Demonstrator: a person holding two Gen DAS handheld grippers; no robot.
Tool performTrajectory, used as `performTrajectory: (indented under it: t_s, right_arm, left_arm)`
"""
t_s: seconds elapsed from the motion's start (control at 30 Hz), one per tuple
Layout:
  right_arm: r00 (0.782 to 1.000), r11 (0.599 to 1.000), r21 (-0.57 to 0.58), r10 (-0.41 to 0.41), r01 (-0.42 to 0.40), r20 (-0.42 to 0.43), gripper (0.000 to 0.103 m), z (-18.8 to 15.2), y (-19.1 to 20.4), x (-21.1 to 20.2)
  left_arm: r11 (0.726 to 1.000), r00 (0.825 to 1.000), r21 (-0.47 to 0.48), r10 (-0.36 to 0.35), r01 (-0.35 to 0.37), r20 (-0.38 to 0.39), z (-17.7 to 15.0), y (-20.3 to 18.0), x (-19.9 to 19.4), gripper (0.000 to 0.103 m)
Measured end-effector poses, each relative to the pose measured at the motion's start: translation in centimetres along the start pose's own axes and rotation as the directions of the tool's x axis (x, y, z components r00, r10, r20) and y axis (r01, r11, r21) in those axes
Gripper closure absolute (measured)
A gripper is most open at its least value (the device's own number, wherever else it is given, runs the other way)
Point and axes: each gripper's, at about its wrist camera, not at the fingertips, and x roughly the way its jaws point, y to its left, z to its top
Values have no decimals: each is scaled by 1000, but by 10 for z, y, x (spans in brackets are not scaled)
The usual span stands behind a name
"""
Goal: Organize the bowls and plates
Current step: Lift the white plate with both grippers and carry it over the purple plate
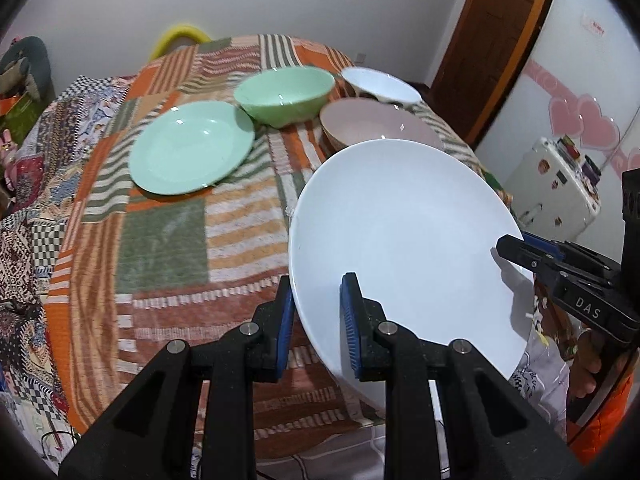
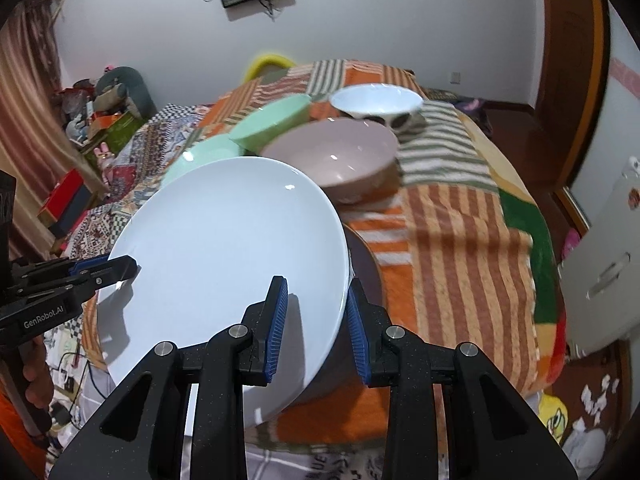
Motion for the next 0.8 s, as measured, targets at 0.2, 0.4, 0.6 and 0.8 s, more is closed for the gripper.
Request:
performTrajectory:
  t_s: [0.2,0.4,0.6,0.8]
  right_arm:
    - [999,999,39,-15,16,-43,76,-14,-18,7]
    - [996,998,61,-13,18,-84,76,-20,-27,20]
    - [993,997,74,-8,17,-118,76,-24,-29,29]
    - [991,997,75,-1,11,-133,76,-24,-27,35]
  left_arm:
    - [999,998,41,-3,6,-59,-4,-11,23,80]
    - [999,994,43,4,1,-108,-8,-14,42,80]
    - [1000,989,30,2,2,-146,-10,-10,59,80]
    - [1000,987,7,5,-4,-158,-8,-3,69,80]
